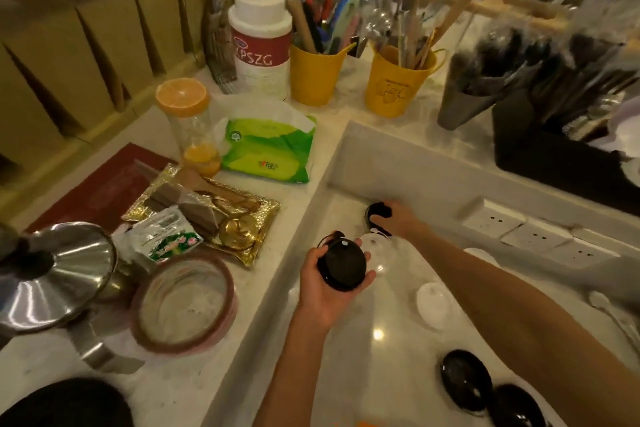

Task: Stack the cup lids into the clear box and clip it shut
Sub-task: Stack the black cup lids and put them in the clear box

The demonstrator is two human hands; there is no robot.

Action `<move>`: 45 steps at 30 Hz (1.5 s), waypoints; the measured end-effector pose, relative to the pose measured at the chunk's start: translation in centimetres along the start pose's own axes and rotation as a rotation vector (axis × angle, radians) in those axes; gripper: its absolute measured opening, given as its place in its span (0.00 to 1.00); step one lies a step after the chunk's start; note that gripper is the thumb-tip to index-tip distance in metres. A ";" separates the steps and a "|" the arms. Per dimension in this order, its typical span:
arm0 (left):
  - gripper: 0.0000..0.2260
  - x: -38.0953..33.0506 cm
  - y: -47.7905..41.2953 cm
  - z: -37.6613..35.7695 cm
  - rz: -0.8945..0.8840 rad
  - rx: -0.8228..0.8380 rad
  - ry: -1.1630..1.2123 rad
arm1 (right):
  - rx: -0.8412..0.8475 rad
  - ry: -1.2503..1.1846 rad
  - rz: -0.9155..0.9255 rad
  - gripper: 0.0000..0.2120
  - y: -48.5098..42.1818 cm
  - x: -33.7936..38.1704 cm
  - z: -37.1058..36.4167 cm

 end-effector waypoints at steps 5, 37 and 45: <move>0.20 -0.2 0.0 0.5 -0.008 -0.034 -0.027 | 0.001 0.234 -0.068 0.28 -0.4 -0.6 -2.6; 0.18 8.8 10.0 -4.9 -0.155 0.044 -0.605 | -0.162 -0.678 0.245 0.11 27.6 -4.0 3.1; 0.16 12.3 10.0 -5.6 -0.112 0.109 -0.734 | -0.292 -0.677 0.212 0.33 30.3 -5.6 -0.2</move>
Point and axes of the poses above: each hand's wrist, its own y-axis away from the middle knuckle, its own z-axis out of the back of the hand, x = y × z, the point moved 3 cm from there along -y, towards the middle knuckle, and after that the axes turned 1 degree about y, right-handed, at the moved point
